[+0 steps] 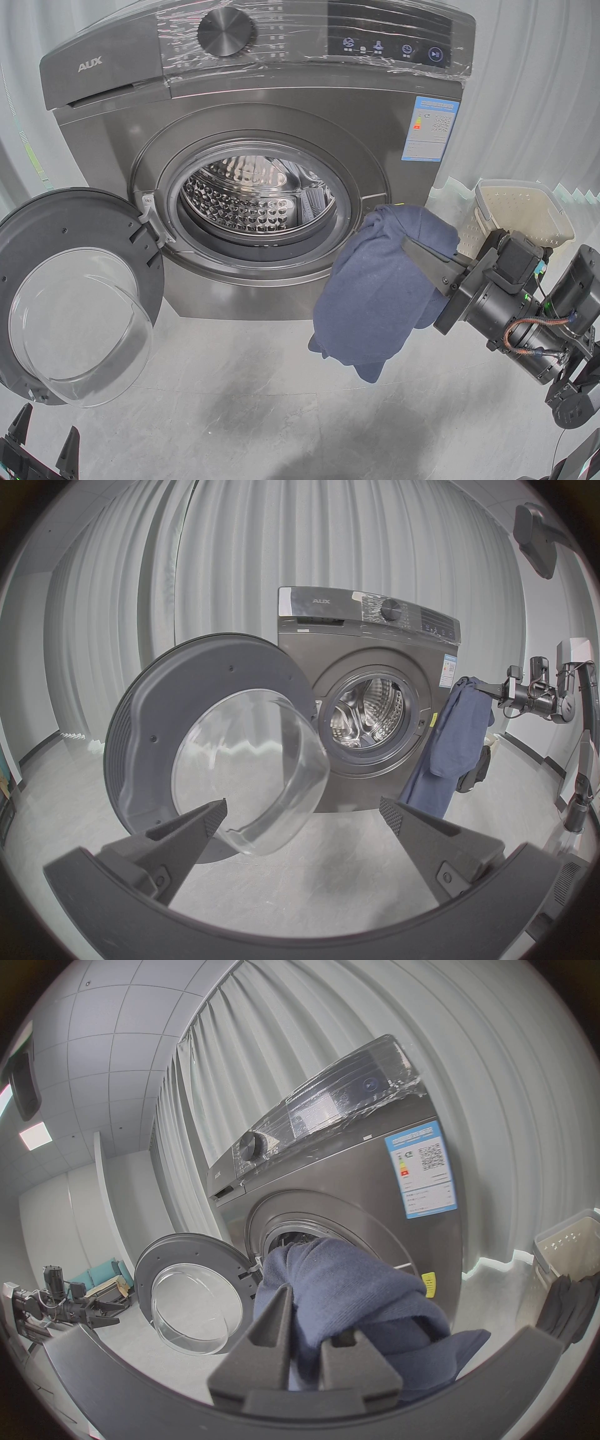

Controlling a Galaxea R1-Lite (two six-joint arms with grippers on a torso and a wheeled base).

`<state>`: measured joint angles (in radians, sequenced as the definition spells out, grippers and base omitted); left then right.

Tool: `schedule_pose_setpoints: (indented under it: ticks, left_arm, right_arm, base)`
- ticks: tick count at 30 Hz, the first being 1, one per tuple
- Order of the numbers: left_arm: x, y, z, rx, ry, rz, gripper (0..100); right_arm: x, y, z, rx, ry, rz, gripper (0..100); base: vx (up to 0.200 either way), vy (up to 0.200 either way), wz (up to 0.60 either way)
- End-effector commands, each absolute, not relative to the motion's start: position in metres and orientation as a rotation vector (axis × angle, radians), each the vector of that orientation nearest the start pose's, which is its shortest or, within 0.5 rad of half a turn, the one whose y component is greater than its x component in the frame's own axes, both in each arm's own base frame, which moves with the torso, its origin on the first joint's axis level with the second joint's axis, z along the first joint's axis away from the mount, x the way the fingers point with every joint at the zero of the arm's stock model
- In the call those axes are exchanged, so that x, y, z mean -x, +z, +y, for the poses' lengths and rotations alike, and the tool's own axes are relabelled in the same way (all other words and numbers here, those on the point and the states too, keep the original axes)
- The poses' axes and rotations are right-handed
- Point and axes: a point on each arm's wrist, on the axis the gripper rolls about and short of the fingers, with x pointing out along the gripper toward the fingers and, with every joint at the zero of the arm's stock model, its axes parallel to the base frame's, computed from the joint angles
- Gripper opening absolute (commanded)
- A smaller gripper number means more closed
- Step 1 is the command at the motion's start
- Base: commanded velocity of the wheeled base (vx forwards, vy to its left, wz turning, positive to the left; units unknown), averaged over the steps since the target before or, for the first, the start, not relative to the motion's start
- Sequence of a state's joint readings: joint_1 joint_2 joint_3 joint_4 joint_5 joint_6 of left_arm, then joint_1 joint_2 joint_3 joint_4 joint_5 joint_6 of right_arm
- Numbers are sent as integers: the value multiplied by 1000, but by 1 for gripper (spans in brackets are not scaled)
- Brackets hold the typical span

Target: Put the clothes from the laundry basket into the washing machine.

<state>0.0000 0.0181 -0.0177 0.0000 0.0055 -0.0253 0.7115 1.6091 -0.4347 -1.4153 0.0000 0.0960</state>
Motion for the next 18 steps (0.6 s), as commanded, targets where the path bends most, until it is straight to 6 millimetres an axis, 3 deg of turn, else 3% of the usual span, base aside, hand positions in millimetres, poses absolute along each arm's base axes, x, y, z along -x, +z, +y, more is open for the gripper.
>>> schedule_pose_setpoints:
  ticks: [1, 14, 18]
  left_arm:
    - [23, 76, 0, 26, 6, 1, 100]
    - [23, 76, 0, 26, 6, 1, 100]
    - [23, 76, 0, 26, 6, 1, 100]
  right_arm:
    - [-188, 192, 162, -177, 719, -195, 0]
    - [-189, 188, 163, -178, 721, -178, 0]
    - [-189, 187, 163, -178, 721, -174, 0]
  base:
    - [0, 0, 0]
    - [0, 0, 0]
    - [0, -200, 0]
